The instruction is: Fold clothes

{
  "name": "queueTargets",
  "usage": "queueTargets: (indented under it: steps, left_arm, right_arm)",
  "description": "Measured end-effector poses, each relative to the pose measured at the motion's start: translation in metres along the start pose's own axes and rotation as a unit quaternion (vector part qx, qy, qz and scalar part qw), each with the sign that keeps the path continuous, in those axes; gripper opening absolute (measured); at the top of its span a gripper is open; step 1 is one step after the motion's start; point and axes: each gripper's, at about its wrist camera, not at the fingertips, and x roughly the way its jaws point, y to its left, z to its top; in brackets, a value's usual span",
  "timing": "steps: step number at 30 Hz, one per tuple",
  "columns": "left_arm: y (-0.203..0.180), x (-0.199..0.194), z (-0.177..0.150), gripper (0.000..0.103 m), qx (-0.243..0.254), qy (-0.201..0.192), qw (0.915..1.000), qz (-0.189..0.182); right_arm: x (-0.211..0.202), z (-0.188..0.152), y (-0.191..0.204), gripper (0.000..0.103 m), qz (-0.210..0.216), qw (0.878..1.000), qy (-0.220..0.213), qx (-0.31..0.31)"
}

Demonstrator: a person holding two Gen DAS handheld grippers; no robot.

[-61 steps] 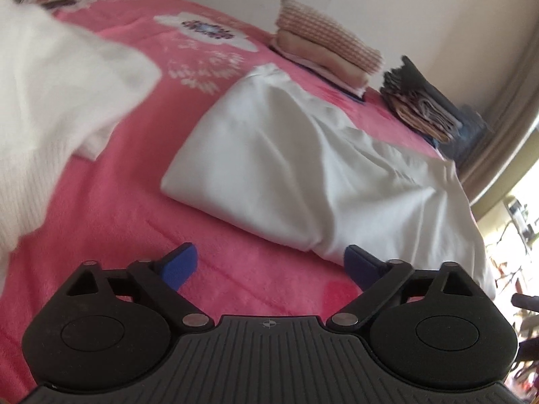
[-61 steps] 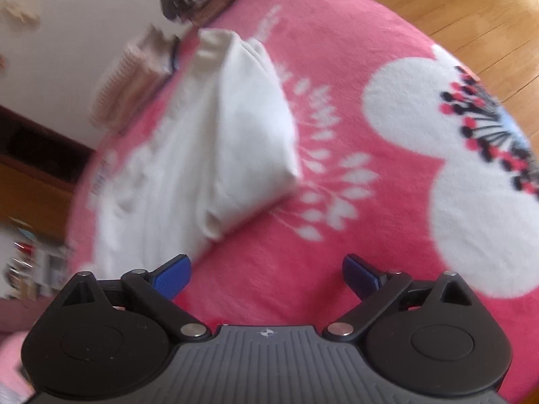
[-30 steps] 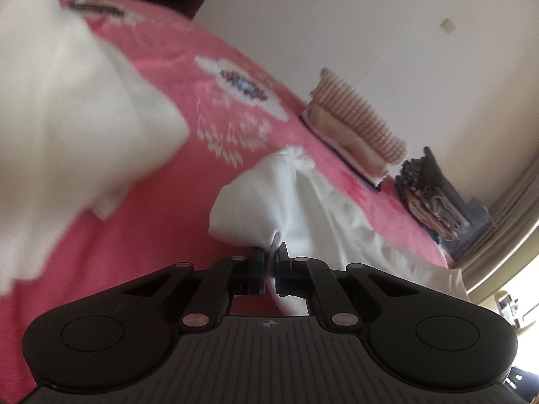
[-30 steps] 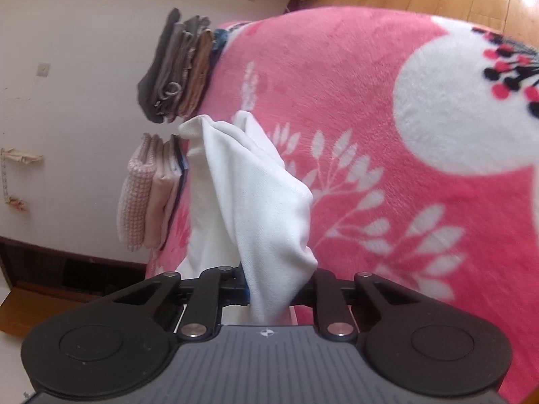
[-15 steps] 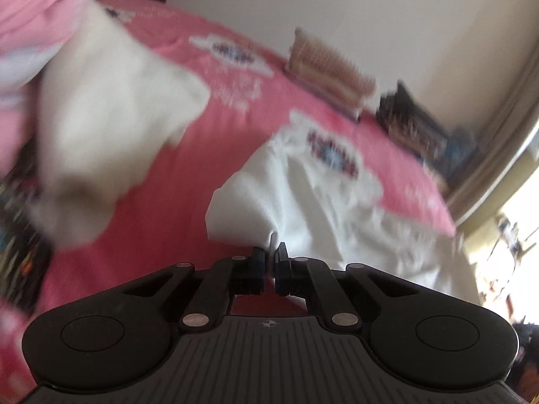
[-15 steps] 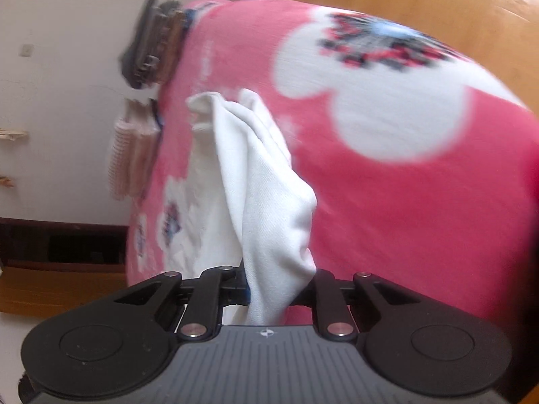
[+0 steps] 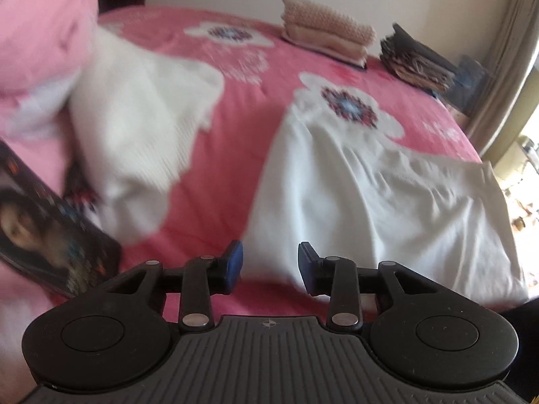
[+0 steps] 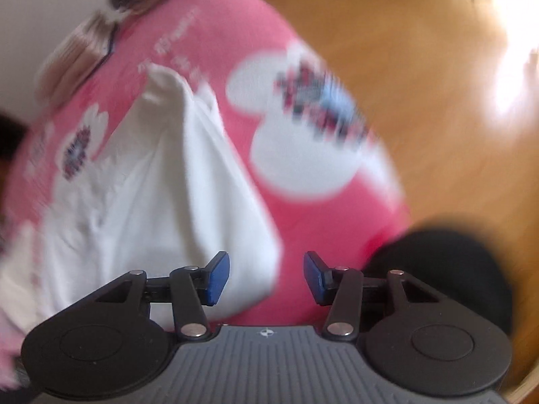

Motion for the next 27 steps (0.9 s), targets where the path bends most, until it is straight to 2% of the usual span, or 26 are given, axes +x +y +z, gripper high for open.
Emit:
queueTargets:
  steps: [2, 3, 5, 7, 9, 12, 15, 21, 27]
  left_arm:
    - [-0.001, 0.002, 0.007, 0.051, 0.003, -0.019, 0.9998, 0.002]
    - [-0.003, 0.004, 0.011, 0.051, 0.007, -0.027, 0.9996, 0.004]
    - [-0.01, 0.013, 0.019, 0.052, 0.02, -0.031, 0.9993, 0.01]
    - [-0.018, 0.024, 0.027, 0.052, 0.036, -0.03, 0.9988, 0.016]
    - [-0.026, 0.036, 0.034, 0.052, 0.052, -0.031, 0.998, 0.019]
    - [-0.038, 0.056, 0.047, 0.052, 0.074, -0.037, 0.9964, 0.015]
    - [-0.043, 0.073, 0.057, 0.052, 0.091, -0.041, 0.995, 0.009]
    - [-0.048, 0.11, 0.073, 0.052, 0.12, -0.042, 0.9919, 0.001]
    - [-0.048, 0.134, 0.075, 0.051, 0.145, -0.036, 0.9887, 0.0]
  right_arm:
    - [-0.026, 0.012, 0.02, 0.052, -0.026, 0.994, -0.072, -0.08]
    - [-0.035, 0.018, 0.036, 0.052, -0.022, 0.987, -0.104, -0.117]
    - [-0.043, 0.027, 0.071, 0.052, 0.014, 0.971, -0.148, -0.186]
    - [-0.038, 0.031, 0.111, 0.052, 0.058, 0.954, -0.161, -0.247]
    - [-0.023, 0.03, 0.154, 0.052, 0.101, 0.932, -0.159, -0.309]
    - [0.009, 0.021, 0.218, 0.051, 0.145, 0.89, -0.146, -0.407]
    - [0.049, 0.019, 0.27, 0.048, 0.175, 0.861, -0.114, -0.464]
    - [0.125, 0.019, 0.343, 0.046, 0.178, 0.817, -0.052, -0.547]
    - [0.165, 0.022, 0.373, 0.043, 0.182, 0.79, -0.033, -0.584]
